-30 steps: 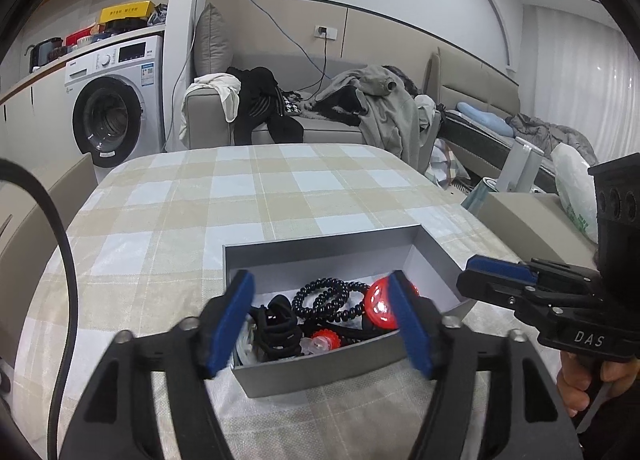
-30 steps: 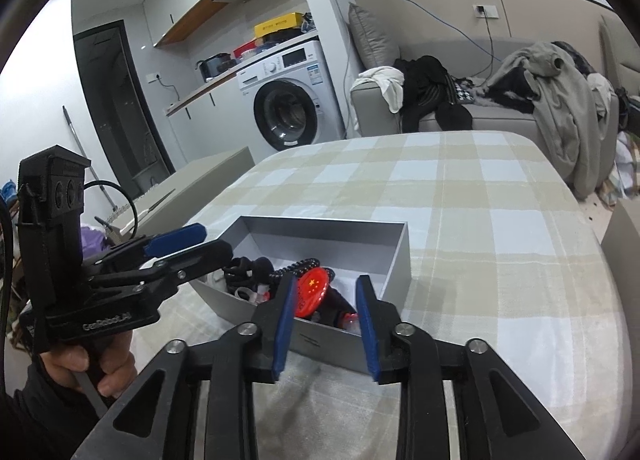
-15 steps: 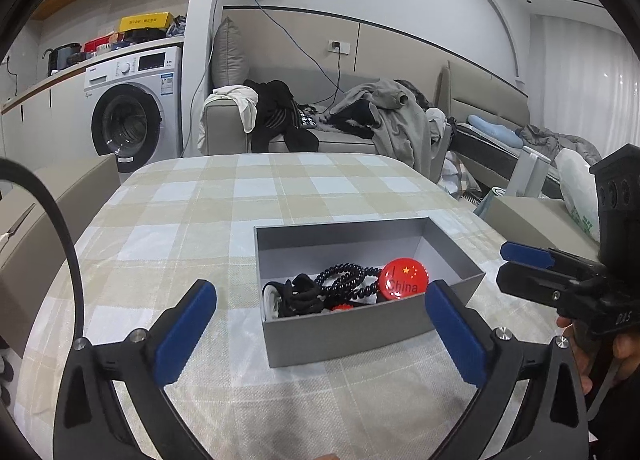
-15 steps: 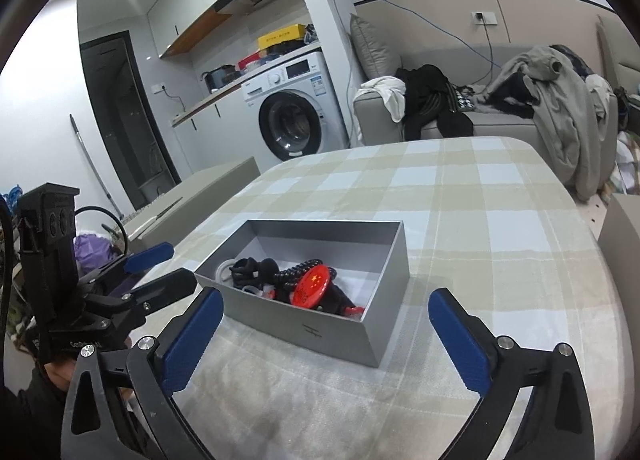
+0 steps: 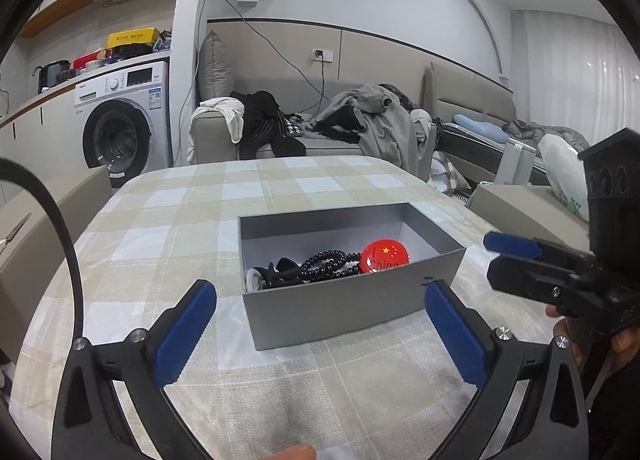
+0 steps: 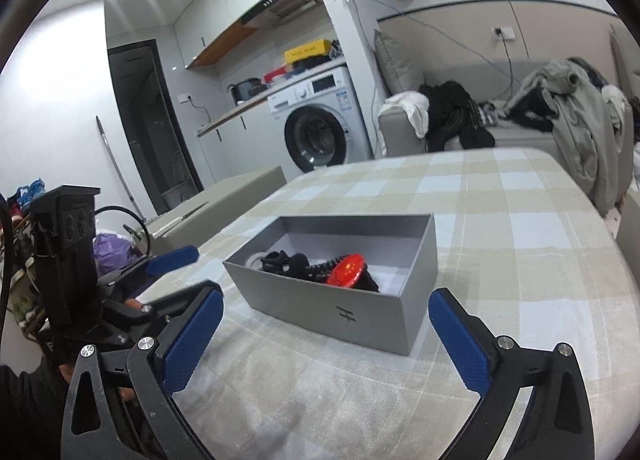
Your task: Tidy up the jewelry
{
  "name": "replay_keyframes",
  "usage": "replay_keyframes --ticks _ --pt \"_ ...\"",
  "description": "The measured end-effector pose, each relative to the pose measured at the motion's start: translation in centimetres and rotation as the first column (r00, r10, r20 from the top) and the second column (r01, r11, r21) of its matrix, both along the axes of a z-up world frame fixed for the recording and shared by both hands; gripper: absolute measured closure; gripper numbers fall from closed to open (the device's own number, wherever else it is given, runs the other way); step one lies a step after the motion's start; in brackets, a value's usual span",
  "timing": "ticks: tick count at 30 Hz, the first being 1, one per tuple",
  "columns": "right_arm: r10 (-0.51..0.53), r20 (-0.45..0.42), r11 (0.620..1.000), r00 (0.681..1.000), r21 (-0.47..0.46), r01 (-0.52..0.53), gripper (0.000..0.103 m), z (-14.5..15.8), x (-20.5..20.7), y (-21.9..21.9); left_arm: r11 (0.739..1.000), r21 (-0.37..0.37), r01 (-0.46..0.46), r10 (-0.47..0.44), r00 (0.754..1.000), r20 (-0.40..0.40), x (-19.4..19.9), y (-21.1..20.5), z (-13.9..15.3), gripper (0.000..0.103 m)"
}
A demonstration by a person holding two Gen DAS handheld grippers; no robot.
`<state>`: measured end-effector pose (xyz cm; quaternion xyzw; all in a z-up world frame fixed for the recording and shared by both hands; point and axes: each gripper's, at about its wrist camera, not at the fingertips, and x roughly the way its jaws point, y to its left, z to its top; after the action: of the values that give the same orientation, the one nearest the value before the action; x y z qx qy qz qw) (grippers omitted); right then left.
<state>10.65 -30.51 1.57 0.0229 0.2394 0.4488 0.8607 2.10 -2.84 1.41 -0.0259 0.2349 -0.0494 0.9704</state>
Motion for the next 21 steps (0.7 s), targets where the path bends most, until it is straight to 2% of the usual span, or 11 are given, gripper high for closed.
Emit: replay_keyframes --ticks 6,21 --pt "0.021 0.032 1.0 0.999 -0.015 -0.02 0.0 0.01 -0.48 0.33 0.999 0.048 -0.003 0.004 1.0 -0.017 -0.04 -0.68 -0.79 0.001" --pt "0.023 0.018 0.999 1.0 -0.022 -0.022 0.0 -0.37 -0.03 0.31 0.998 0.064 -0.012 0.013 1.0 -0.018 -0.43 -0.99 -0.97 0.001"
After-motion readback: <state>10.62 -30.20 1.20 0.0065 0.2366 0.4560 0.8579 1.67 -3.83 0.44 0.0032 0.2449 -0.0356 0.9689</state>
